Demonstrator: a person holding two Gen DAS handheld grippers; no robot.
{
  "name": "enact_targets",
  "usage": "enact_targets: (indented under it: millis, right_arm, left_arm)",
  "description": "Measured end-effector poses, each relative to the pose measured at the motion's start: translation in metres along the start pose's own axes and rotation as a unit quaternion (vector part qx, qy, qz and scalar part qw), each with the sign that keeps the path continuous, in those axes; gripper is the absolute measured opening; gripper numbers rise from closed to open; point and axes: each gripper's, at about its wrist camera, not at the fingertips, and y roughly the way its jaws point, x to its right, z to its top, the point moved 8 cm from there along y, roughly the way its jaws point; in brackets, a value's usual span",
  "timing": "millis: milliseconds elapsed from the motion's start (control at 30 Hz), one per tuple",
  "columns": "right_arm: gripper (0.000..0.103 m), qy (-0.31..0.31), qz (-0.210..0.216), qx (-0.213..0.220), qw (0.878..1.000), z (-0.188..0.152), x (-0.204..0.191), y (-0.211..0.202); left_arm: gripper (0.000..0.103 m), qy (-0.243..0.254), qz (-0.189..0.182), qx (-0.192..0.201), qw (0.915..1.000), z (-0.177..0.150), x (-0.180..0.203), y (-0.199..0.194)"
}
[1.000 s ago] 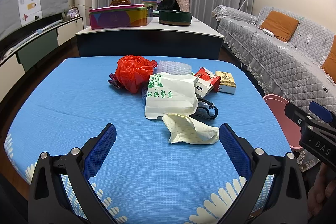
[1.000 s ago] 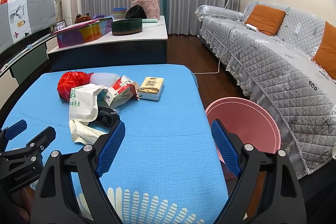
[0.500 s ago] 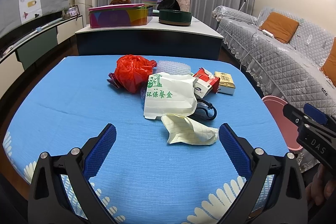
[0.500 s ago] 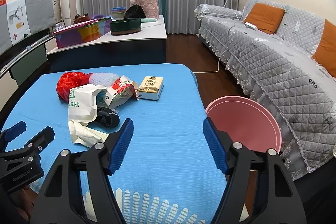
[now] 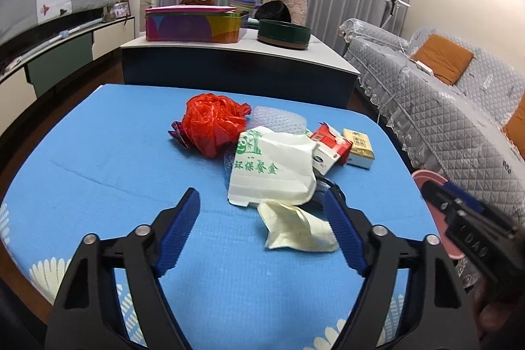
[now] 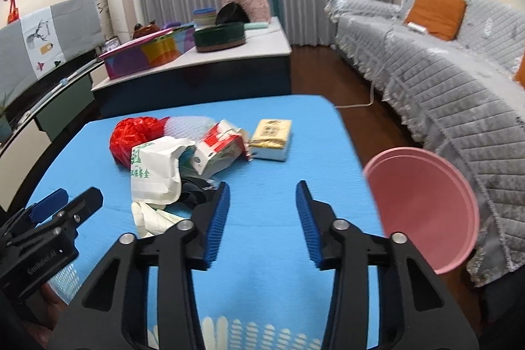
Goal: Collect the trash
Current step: 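Grasp the red plastic bag with the left tool while the right tool grasps the black strap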
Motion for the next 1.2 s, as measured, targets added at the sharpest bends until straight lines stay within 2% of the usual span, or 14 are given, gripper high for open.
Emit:
enact_targets:
  millis: [200,367,567,800,1100,1200]
  right_arm:
    - [0.034,-0.016,0.040,-0.026,0.999,-0.002,-0.023,0.031]
    - [0.035,-0.021,0.064,-0.064,0.996,-0.010,-0.037,0.057]
    - [0.035,-0.023,0.074,-0.100,0.992,-0.021,-0.046,0.078]
    - [0.035,-0.020,0.076,-0.115,0.990,-0.029,-0.042,0.093]
    - [0.034,-0.023,0.084,-0.116,0.989,-0.030,-0.045,0.101]
    - [0.032,-0.018,0.082,-0.119,0.989,-0.030,-0.043,0.102]
  left_arm:
    - [0.060,-0.027,0.001,-0.013,0.9996,0.015,-0.016,0.012]
    - [0.057,-0.015,0.011,-0.009,0.9998,0.044,-0.028,0.023]
    - [0.057,-0.021,0.025,-0.011,0.9994,0.075,-0.049,0.063]
    - [0.056,-0.060,0.040,-0.015,0.9973,0.075,-0.077,0.106]
    - [0.055,-0.068,0.033,-0.028,0.9967,0.070,-0.077,0.124]
    - [0.051,-0.063,0.029,-0.028,0.9972,0.070,-0.076,0.126]
